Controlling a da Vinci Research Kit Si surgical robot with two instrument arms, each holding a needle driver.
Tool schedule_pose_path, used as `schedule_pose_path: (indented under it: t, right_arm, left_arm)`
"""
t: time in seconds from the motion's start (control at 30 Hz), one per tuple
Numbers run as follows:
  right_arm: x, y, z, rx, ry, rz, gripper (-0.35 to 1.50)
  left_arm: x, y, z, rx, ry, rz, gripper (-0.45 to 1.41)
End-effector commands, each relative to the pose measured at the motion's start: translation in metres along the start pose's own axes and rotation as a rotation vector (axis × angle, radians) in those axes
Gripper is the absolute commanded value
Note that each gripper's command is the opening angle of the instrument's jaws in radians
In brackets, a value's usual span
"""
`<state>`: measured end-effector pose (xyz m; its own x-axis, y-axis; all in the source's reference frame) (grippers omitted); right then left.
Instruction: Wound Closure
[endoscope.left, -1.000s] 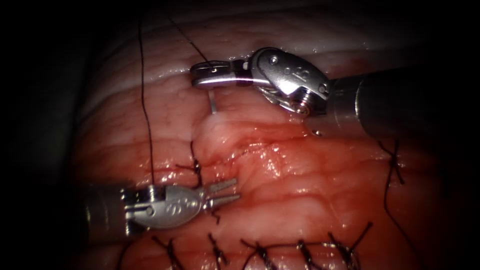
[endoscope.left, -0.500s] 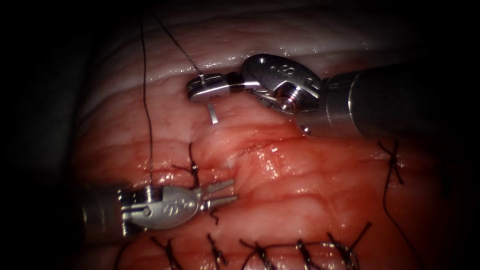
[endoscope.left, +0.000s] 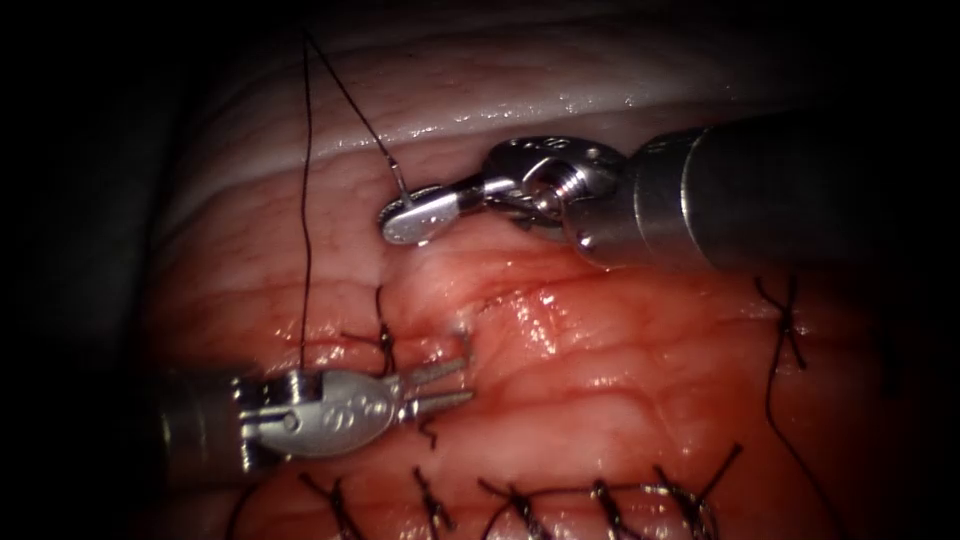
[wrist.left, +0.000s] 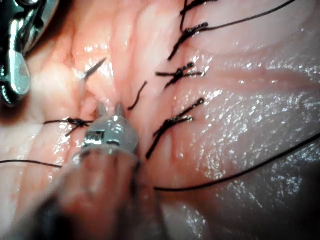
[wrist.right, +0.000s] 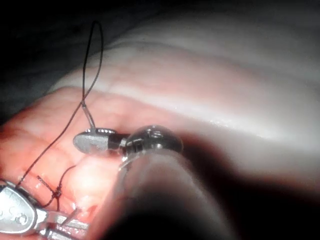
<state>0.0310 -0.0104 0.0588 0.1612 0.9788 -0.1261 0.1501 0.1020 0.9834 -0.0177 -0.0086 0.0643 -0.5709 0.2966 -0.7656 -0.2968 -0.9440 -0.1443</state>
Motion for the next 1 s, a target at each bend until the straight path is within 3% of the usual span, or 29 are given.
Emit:
schedule_pose_path:
  t: [0.03, 0.17, 0.27, 0.33, 0.37, 0.5, 0.57, 0.73, 1.0]
  right_arm:
    - [-0.0005, 0.0003, 0.0010, 0.013, -0.010, 0.018, -0.35]
    - [-0.0017, -0.0003, 0.0015, 0.022, -0.024, 0.042, -0.35]
    - [-0.0011, -0.0003, 0.0014, -0.035, 0.028, -0.016, -0.35]
    - [-0.0001, 0.0000, 0.0011, -0.126, 0.107, -0.170, 0.47]
    - [0.0003, 0.0002, 0.0008, -0.146, 0.133, -0.213, 0.66]
    - [0.0020, 0.0009, -0.0005, -0.174, 0.222, -0.265, 0.61]
    - [0.0025, 0.0011, -0.0011, -0.200, 0.233, -0.278, 0.86]
    - [0.0033, 0.0012, -0.0017, -0.232, 0.231, -0.353, 1.15]
    - [0.0037, 0.0006, -0.0013, -0.262, 0.169, -0.437, 1.15]
  left_arm:
    - [-0.0001, 0.0001, 0.0007, 0.001, -0.001, 0.000, 0.00]
    - [-0.0001, 0.0000, 0.0006, -0.001, -0.001, -0.001, 0.00]
    - [-0.0001, 0.0001, 0.0005, 0.000, -0.001, -0.001, 0.00]
    - [0.0000, 0.0002, 0.0005, 0.000, -0.001, -0.002, 0.00]
    - [0.0001, 0.0002, 0.0005, 0.000, -0.002, -0.002, 0.00]
    - [0.0003, 0.0003, 0.0003, 0.000, -0.002, -0.004, 0.00]
    - [0.0003, 0.0002, 0.0002, -0.001, -0.002, -0.004, 0.00]
    - [0.0003, 0.0002, 0.0001, -0.003, -0.001, -0.004, -0.01]
    - [0.0004, 0.0003, 0.0001, -0.002, -0.002, -0.005, -0.01]
